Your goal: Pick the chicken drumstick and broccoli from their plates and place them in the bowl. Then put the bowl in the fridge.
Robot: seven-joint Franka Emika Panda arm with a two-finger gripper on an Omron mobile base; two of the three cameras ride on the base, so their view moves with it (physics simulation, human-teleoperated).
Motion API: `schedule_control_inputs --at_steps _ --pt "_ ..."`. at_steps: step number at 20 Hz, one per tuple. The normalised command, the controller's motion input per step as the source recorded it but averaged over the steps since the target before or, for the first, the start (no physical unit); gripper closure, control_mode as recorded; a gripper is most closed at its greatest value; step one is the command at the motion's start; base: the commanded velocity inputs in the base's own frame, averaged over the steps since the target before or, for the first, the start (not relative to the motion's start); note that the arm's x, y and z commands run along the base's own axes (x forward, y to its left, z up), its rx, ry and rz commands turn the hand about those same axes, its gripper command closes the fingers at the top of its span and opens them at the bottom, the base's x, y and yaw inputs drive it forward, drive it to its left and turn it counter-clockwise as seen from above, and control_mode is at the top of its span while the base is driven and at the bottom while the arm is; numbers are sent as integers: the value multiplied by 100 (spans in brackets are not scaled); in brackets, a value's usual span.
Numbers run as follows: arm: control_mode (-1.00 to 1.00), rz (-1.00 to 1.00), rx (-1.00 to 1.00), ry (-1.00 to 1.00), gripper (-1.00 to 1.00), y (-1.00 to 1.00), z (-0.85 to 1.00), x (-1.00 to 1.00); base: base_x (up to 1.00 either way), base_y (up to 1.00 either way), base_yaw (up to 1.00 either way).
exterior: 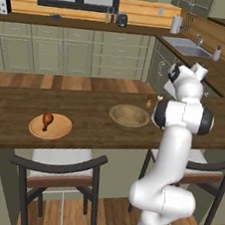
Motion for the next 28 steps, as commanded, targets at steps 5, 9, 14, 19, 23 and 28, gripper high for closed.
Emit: schedule_control_inputs --at_steps 5,9,14,19,23,28 --pt "-100 -1 0 -10 100 100 1 -41 0 0 0" --pt "-100 0 0 0 100 100 4 -12 0 0 0" --pt "-100 0 0 4 100 94 14 0 0 0 0" --pt "-100 0 -1 11 100 52 -29 3 0 0 0" --pt "-100 -3 0 14 100 2 -64 31 0 0 0" --pt "-100 -1 0 5 100 0 -35 15 0 0 0"
